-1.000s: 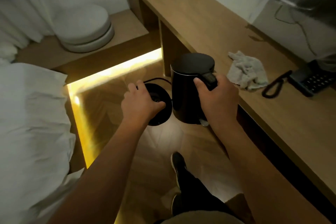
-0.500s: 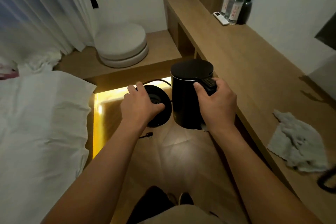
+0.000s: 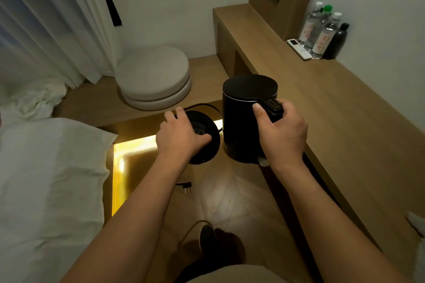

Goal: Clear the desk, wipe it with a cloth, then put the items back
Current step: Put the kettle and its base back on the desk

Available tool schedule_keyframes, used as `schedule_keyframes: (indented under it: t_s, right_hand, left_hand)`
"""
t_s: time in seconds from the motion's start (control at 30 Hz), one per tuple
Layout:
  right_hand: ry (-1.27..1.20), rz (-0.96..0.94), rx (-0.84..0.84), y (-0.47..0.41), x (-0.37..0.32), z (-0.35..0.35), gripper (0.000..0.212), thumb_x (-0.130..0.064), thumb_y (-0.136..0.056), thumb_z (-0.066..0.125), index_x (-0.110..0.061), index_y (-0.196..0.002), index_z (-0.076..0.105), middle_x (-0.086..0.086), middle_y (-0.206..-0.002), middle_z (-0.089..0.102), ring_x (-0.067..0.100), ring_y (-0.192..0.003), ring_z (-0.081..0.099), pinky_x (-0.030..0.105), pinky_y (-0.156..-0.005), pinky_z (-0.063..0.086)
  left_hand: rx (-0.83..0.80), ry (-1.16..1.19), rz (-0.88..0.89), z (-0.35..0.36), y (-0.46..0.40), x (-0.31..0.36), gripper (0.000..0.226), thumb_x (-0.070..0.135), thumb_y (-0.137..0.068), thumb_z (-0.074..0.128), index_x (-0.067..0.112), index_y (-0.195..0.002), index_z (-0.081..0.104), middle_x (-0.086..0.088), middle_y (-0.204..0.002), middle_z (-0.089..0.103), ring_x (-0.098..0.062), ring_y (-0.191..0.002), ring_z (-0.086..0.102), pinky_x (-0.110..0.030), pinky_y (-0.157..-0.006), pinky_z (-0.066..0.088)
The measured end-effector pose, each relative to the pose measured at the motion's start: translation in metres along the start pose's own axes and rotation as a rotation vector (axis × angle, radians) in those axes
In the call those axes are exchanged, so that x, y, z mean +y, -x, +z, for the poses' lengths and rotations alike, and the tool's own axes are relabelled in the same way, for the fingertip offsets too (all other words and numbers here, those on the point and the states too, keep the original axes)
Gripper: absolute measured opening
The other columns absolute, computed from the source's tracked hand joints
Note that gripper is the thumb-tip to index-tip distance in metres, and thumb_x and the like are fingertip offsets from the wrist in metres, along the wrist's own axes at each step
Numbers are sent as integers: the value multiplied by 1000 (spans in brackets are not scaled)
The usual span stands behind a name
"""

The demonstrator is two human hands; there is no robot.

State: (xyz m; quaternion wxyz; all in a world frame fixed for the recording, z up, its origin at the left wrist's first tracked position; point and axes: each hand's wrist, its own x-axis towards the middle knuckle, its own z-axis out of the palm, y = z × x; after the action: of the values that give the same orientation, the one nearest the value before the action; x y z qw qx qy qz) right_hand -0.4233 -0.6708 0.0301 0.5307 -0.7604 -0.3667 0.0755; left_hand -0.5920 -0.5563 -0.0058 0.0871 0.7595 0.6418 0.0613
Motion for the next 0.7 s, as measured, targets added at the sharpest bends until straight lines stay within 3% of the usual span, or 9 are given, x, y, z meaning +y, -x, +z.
schedule_keyframes:
  t_s: [0.2, 0.37, 0.5, 0.7]
  right_hand:
    - [-13, 11, 51, -63, -24, 67, 30, -46, -90, 66, -27, -112, 59, -15, -98, 63, 1, -91, 62, 25, -76, 55]
    - [-16, 9, 74, -116, -36, 120, 36, -48, -90, 65, -25, -116, 60, -16, -100, 63, -4, -91, 60, 15, -70, 52]
    - [-10, 21, 62, -169, -36, 169, 38, -49, -90, 65, -23, -117, 60, -13, -102, 65, 3, -91, 63, 26, -75, 58]
    - [-64, 73, 48, -264, -34, 248, 42, -46, -90, 66, -21, -123, 60, -9, -109, 66, 6, -98, 63, 29, -80, 59]
  left_hand:
    - [5, 19, 37, -16, -100, -10, 104, 66, -69, 77, 16, -148, 30, -13, -135, 45, -33, -117, 56, -40, -80, 55]
    - [-24, 14, 44, -19, -175, -14, 102, 65, -71, 76, 16, -148, 30, -13, -137, 44, -33, -118, 55, -41, -83, 57]
    - [-37, 10, 55, -14, -245, -14, 101, 65, -72, 75, 16, -148, 30, -12, -136, 45, -32, -118, 54, -41, -83, 54]
    - [-81, 15, 58, -10, -367, -6, 101, 64, -73, 75, 16, -149, 28, -12, -136, 43, -32, -116, 55, -44, -86, 58]
